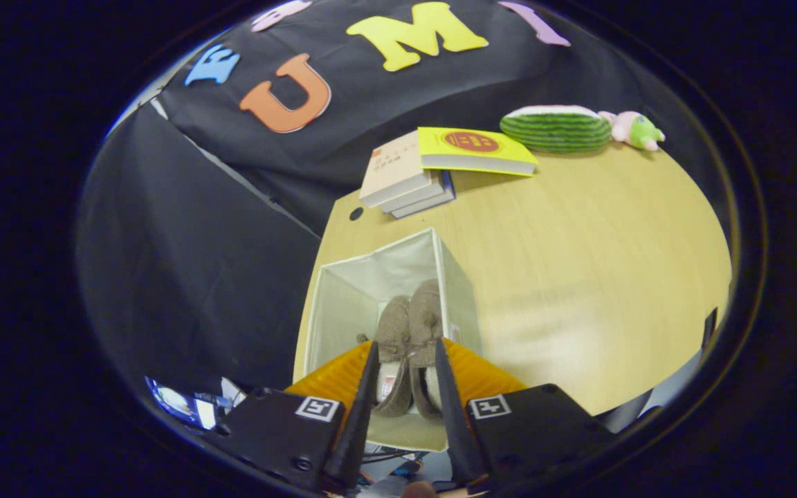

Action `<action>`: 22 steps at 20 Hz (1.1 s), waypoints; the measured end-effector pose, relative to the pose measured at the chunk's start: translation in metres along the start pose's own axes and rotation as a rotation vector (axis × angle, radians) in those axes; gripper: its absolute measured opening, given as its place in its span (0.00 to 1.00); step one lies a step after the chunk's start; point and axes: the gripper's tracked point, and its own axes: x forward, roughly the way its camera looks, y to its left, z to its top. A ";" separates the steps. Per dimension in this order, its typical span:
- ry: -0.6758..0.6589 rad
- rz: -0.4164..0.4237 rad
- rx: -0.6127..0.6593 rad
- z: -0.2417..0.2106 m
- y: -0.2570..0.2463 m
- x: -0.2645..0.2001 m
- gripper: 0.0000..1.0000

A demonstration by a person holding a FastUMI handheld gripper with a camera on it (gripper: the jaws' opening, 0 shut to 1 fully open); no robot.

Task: Open the storage box then place both shoes into the box .Put the left shoe in first, then the right shoe, with the right side of both shoes facing outward in a uniform manner.

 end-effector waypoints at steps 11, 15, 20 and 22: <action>-0.534 -0.065 -0.401 0.071 -0.018 -0.100 0.95; -0.544 -0.055 -0.504 0.064 -0.037 -0.094 0.99; -0.511 -0.013 -0.534 0.069 -0.064 -0.077 1.00; -0.510 -0.005 -0.543 0.075 -0.071 -0.072 1.00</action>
